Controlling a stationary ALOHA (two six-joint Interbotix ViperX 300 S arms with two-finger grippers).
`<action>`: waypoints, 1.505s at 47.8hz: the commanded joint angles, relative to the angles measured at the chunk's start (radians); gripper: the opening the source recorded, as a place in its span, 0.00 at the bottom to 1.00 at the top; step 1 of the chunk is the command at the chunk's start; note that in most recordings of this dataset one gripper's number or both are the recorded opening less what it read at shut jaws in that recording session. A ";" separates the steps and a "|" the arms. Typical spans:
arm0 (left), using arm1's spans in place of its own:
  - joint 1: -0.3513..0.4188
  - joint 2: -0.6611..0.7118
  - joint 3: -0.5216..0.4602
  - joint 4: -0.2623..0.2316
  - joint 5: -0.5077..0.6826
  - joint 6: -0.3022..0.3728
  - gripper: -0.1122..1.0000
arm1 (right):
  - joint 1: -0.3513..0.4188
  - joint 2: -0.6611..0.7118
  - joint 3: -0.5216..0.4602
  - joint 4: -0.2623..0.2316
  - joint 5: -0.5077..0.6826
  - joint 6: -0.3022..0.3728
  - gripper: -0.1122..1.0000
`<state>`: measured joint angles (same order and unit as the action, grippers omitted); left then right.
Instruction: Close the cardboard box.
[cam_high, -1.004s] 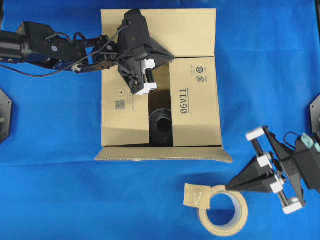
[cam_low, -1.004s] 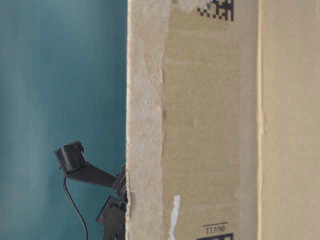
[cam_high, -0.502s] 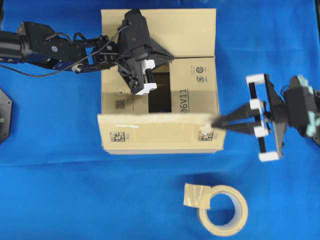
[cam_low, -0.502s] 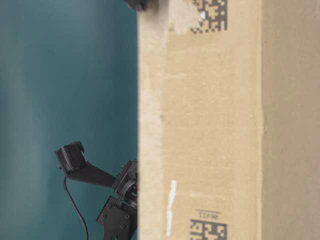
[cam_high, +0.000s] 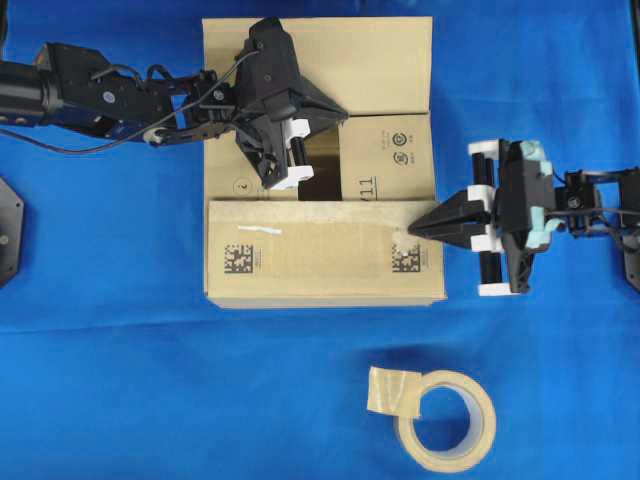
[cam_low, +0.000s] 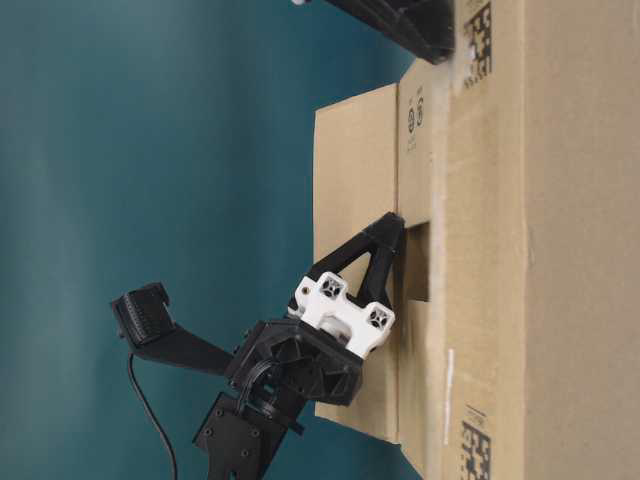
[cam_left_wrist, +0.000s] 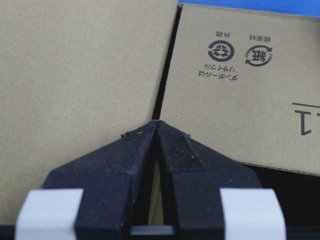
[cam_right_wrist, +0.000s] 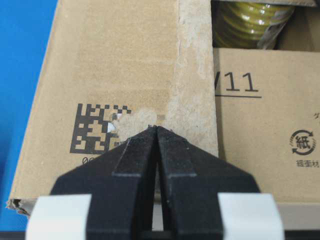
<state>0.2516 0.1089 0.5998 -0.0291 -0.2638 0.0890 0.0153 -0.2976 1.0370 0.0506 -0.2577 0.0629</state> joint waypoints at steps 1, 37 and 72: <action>0.002 -0.020 -0.008 -0.002 -0.005 -0.002 0.11 | 0.003 -0.002 -0.021 0.005 -0.003 0.002 0.10; 0.008 -0.278 -0.094 -0.002 0.265 0.003 0.11 | 0.003 -0.002 -0.025 0.011 -0.003 0.002 0.10; 0.261 -0.150 -0.295 0.002 0.621 0.006 0.11 | 0.003 0.002 -0.025 0.011 -0.006 0.002 0.10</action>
<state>0.5154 -0.0399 0.3375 -0.0291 0.3451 0.0966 0.0169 -0.2930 1.0324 0.0598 -0.2577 0.0644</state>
